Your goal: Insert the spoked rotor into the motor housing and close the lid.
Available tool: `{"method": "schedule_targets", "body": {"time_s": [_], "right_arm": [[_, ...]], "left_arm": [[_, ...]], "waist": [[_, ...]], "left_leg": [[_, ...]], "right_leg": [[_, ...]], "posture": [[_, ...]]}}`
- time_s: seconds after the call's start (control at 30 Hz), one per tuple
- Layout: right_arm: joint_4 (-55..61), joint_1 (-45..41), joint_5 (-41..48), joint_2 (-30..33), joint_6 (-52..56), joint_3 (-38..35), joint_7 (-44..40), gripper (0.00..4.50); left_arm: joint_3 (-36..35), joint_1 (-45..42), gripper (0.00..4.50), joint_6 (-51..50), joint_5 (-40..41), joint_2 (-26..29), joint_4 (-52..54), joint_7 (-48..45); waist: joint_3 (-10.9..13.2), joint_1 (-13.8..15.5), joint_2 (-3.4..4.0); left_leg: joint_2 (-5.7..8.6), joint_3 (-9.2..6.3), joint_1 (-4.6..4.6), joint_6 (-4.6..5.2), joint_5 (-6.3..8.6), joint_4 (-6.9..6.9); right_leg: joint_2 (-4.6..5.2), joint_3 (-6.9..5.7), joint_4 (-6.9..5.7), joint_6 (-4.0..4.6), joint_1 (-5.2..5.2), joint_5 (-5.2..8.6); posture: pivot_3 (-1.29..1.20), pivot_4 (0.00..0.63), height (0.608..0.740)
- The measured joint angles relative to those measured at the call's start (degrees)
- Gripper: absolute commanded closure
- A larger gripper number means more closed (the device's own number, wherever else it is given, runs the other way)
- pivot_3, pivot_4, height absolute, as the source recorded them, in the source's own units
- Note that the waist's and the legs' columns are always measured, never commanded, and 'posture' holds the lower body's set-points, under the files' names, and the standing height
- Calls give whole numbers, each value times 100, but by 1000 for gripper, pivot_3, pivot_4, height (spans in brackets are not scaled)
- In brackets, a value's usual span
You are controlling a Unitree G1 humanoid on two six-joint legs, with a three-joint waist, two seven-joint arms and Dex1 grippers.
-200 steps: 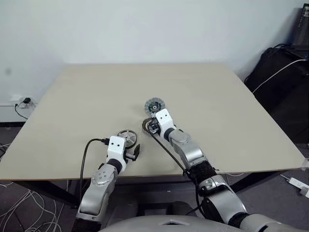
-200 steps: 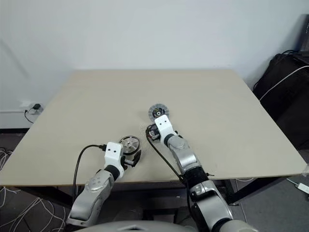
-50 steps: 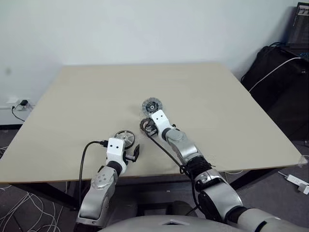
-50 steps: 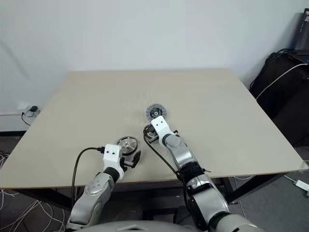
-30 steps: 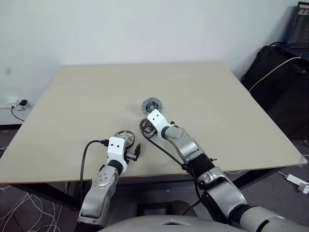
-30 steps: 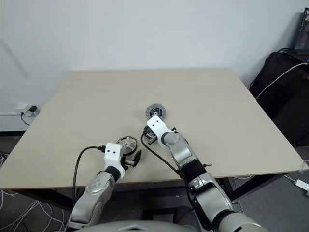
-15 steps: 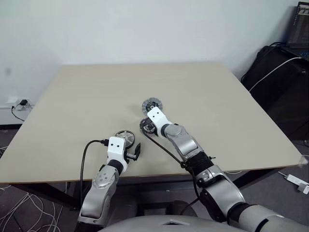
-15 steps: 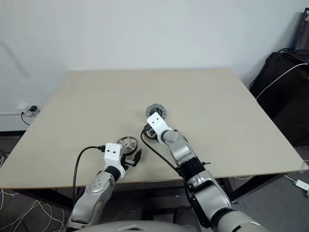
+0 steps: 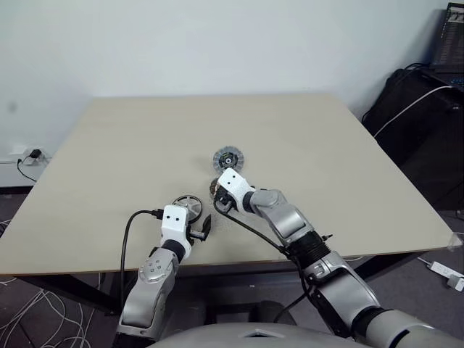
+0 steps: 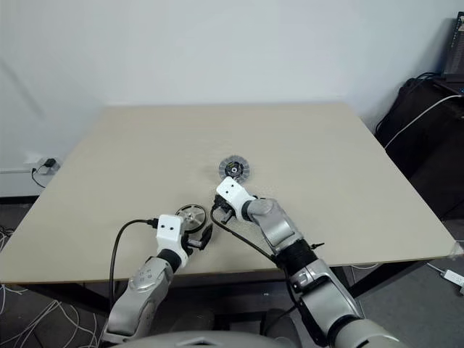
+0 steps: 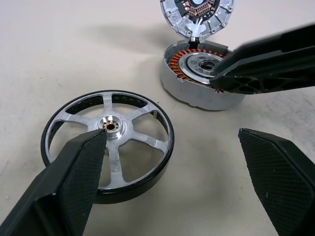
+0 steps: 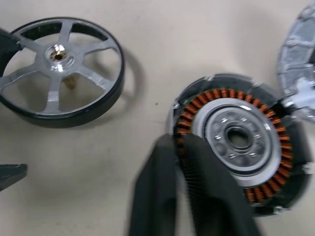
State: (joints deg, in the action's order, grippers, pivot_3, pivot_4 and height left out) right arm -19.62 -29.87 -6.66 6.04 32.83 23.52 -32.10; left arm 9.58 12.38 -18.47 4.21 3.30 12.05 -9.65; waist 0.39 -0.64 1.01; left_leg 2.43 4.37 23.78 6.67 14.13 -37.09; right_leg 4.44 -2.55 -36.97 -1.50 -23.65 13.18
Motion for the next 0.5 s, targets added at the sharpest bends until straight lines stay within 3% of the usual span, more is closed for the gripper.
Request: {"method": "schedule_targets", "body": {"time_s": [0.37, 0.5], "right_arm": [[-169, 0, -6, -11, 0, 133, -46, 4473], [-217, 0, 9, -12, -27, 133, -50, 3559]], "left_arm": [[-5, 24, 0, 6, -1, -43, -1, 36], [-8, 24, 0, 12, -1, -46, -1, 51]], "waist": [[0, 0, -3], [0, 0, -3]], "left_leg": [[0, 0, 0, 0, 0, 0], [0, 0, 1, 0, 0, 0]], "right_leg": [[0, -1, 0, -1, 0, 0], [0, -1, 0, -1, 0, -1]], "posture": [[0, 0, 740], [0, 0, 740]]}}
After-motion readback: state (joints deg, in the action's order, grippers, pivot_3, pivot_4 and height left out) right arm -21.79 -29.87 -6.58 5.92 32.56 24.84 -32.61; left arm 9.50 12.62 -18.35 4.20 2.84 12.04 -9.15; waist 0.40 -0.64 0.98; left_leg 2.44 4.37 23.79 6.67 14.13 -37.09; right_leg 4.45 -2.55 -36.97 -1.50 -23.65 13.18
